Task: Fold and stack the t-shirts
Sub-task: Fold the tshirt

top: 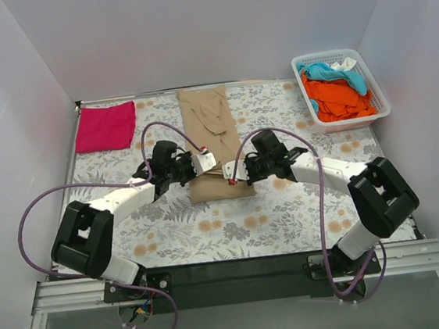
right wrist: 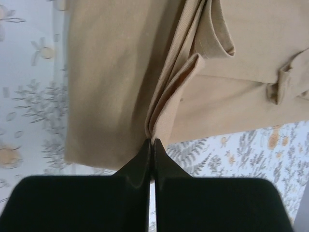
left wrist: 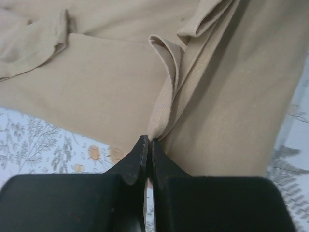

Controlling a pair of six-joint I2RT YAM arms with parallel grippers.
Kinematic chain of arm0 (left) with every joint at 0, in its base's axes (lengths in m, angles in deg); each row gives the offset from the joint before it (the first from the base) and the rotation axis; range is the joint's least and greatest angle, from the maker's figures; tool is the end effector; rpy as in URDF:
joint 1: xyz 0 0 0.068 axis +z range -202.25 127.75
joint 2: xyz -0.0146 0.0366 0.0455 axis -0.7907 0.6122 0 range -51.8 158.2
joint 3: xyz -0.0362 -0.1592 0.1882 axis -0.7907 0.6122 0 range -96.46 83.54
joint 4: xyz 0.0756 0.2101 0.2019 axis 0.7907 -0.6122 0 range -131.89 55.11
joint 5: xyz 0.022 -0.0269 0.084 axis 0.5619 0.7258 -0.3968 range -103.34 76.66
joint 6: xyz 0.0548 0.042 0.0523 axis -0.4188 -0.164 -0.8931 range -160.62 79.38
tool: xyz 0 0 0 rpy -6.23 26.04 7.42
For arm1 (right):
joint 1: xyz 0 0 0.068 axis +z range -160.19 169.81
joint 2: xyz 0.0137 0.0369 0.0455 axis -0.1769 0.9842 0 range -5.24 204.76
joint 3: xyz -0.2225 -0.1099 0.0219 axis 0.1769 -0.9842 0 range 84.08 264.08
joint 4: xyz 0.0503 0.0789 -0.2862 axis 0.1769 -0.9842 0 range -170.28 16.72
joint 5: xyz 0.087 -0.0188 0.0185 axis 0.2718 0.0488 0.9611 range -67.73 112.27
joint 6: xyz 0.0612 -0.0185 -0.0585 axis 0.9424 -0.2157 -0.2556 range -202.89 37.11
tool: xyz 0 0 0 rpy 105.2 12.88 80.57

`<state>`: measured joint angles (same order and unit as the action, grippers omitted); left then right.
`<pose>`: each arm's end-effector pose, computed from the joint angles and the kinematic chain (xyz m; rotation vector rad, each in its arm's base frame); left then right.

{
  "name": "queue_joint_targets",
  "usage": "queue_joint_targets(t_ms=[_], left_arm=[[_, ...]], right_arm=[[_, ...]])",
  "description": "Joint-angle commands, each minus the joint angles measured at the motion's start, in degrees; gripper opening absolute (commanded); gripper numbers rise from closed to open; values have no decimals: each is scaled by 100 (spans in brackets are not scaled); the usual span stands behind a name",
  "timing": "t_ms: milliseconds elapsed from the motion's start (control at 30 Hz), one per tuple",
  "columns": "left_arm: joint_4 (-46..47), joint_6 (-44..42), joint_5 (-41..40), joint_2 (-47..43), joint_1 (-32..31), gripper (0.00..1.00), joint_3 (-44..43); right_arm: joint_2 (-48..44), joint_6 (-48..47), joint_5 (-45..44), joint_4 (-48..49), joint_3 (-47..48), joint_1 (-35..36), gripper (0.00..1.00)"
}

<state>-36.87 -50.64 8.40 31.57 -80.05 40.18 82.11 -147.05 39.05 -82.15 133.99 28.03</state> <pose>0.3040 -0.1922 0.1157 0.9330 2.1156 -0.5957 0.2811 0.2494 0.1194 -1.9058 1.3556 0.1254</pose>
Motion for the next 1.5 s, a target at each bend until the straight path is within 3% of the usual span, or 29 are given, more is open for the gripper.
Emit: queue_joint_targets(t_ms=[0, 400, 867, 900, 967, 1000, 1200, 1333, 1467], left_arm=[[610, -316, -55, 214, 291, 0, -358], [1191, -387, -90, 1418, 705, 0, -1218], [1445, -369, -73, 2227, 925, 0, -1738], [1463, -352, -90, 2253, 933, 2, -1755], [1516, -264, -195, 2315, 933, 14, -1878], [1490, -176, -214, 2359, 933, 18, -1948], [1042, 246, -213, 2350, 1056, 33, -2440], [744, 703, -40, 1982, 1258, 33, -2494], [-115, 739, 795, 1062, 1329, 33, -2091]], right_arm=[[334, -237, 212, 367, 554, -209, 1], [1846, -325, 309, 464, 2135, -675, 1], [2787, -316, 204, 508, 3041, -851, 1], [2813, -221, 108, 517, 3086, -842, 7], [2823, -132, 11, 508, 3147, -842, 17], [2779, -45, -77, 508, 3148, -833, 28], [2059, 290, -289, 500, 2902, -912, 48], [1496, 641, -53, 10, 2665, -948, 45], [1144, 1255, 668, -894, 2629, -948, 33]])
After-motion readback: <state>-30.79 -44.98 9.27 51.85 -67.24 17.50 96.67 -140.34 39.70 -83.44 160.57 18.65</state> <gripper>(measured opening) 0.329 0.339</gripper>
